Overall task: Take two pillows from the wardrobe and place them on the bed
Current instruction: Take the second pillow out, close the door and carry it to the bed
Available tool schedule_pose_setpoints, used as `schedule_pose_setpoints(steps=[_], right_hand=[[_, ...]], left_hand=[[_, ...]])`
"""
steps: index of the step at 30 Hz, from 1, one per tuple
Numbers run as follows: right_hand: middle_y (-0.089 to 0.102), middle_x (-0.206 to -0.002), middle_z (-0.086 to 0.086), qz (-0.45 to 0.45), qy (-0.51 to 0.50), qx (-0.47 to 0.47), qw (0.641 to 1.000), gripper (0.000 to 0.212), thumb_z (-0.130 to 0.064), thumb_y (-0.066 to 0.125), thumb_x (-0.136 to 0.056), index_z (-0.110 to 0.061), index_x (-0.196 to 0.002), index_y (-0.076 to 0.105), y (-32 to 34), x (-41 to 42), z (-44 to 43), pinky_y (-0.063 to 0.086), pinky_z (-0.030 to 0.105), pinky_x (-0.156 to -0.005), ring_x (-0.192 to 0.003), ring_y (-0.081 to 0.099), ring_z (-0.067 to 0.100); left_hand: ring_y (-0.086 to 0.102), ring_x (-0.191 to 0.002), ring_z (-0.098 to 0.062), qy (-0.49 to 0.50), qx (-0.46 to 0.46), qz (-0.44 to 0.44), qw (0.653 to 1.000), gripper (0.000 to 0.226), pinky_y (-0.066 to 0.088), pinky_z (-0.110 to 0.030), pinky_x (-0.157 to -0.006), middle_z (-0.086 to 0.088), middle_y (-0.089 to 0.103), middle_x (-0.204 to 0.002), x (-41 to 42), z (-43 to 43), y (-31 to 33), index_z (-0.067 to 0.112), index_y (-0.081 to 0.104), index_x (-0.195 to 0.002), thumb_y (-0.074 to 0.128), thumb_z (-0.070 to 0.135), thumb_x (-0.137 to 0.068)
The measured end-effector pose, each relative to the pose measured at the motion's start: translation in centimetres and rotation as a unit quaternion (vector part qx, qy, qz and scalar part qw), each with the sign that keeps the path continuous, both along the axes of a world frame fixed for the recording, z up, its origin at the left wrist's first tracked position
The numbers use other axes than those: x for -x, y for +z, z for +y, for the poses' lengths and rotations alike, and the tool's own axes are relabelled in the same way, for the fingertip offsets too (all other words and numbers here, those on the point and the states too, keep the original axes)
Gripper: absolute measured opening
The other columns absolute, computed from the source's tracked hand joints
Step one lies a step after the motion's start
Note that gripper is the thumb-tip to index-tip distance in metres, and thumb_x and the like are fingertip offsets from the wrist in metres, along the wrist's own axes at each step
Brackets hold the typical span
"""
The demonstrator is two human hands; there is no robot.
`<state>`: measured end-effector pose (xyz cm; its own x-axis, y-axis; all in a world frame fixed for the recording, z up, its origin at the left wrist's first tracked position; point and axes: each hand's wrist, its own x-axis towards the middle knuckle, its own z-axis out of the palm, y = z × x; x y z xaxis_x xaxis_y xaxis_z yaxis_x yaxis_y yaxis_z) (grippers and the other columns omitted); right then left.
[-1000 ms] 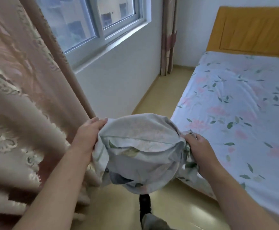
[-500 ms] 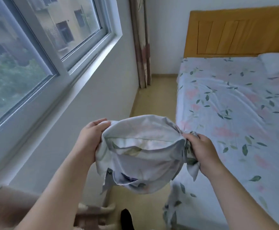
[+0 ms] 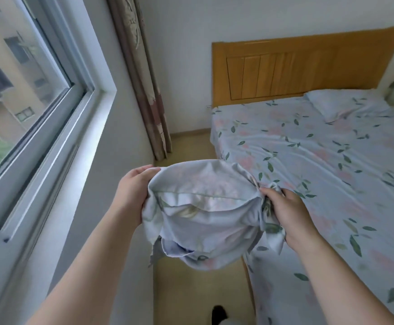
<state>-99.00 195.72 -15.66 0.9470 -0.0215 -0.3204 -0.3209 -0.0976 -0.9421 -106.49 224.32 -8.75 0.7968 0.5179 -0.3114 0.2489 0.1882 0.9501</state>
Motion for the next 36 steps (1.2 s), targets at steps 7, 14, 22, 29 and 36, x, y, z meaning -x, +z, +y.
schedule_pose_setpoints(steps=[7, 14, 22, 29, 36], right_hand=[[0.081, -0.089, 0.008, 0.029, -0.048, -0.014, 0.998, 0.056, -0.061, 0.075, -0.058, -0.014, -0.088, 0.079, -3.2, -16.4, 7.3, 0.057, 0.060, -0.094, -0.089, 0.076, 0.033], [0.079, -0.094, 0.016, 0.024, -0.085, -0.015, 0.996, 0.035, -0.036, 0.073, -0.088, -0.002, -0.093, 0.075, -1.4, -35.1, 14.4, 0.057, 0.044, -0.084, -0.092, 0.075, 0.034], [0.067, -0.081, 0.031, -0.026, -0.094, 0.013, 0.995, 0.058, -0.046, 0.071, -0.077, 0.010, -0.086, 0.062, -0.1, -55.6, 20.9, 0.043, 0.036, -0.066, -0.070, 0.067, 0.029], [0.054, -0.061, 0.010, -0.020, -0.167, 0.046, 0.985, 0.037, -0.038, 0.069, -0.081, -0.010, -0.062, 0.056, 0.9, -72.6, 25.2, 0.038, 0.036, -0.063, -0.060, 0.055, 0.020], [0.060, -0.090, 0.037, -0.012, -0.246, 0.093, 0.965, 0.055, -0.044, 0.061, -0.092, 0.011, -0.085, 0.056, 0.7, -87.0, 23.6, 0.039, 0.037, -0.065, -0.067, 0.059, 0.030]], left_hand=[[0.065, -0.071, -0.023, -0.025, 0.017, 0.010, 1.000, 0.022, 0.055, -0.032, -0.067, -0.012, 0.071, -0.083, -20.0, 7.2, -2.5, 0.007, 0.068, -0.103, 0.075, 0.013, -0.083], [0.071, -0.075, -0.025, -0.040, -0.005, 0.027, 0.999, 0.031, 0.059, -0.037, -0.074, -0.014, 0.075, -0.091, -40.6, 13.9, -1.7, 0.009, 0.066, -0.113, 0.074, 0.013, -0.084], [0.074, -0.086, -0.024, -0.125, -0.086, 0.009, 0.988, 0.035, 0.061, -0.040, -0.078, -0.011, 0.077, -0.097, -63.5, 20.6, -1.2, 0.012, 0.068, -0.109, 0.076, 0.023, -0.077], [0.073, -0.066, -0.005, -0.246, -0.151, -0.014, 0.957, 0.021, 0.050, -0.016, -0.049, 0.003, 0.077, -0.087, -86.9, 23.0, 0.2, 0.023, 0.066, -0.103, 0.074, 0.025, -0.084], [0.070, -0.094, -0.021, -0.354, -0.182, -0.047, 0.916, 0.031, 0.057, -0.036, -0.075, -0.001, 0.074, -0.102, -108.1, 17.6, 1.7, 0.027, 0.070, -0.103, 0.076, 0.033, -0.073]])
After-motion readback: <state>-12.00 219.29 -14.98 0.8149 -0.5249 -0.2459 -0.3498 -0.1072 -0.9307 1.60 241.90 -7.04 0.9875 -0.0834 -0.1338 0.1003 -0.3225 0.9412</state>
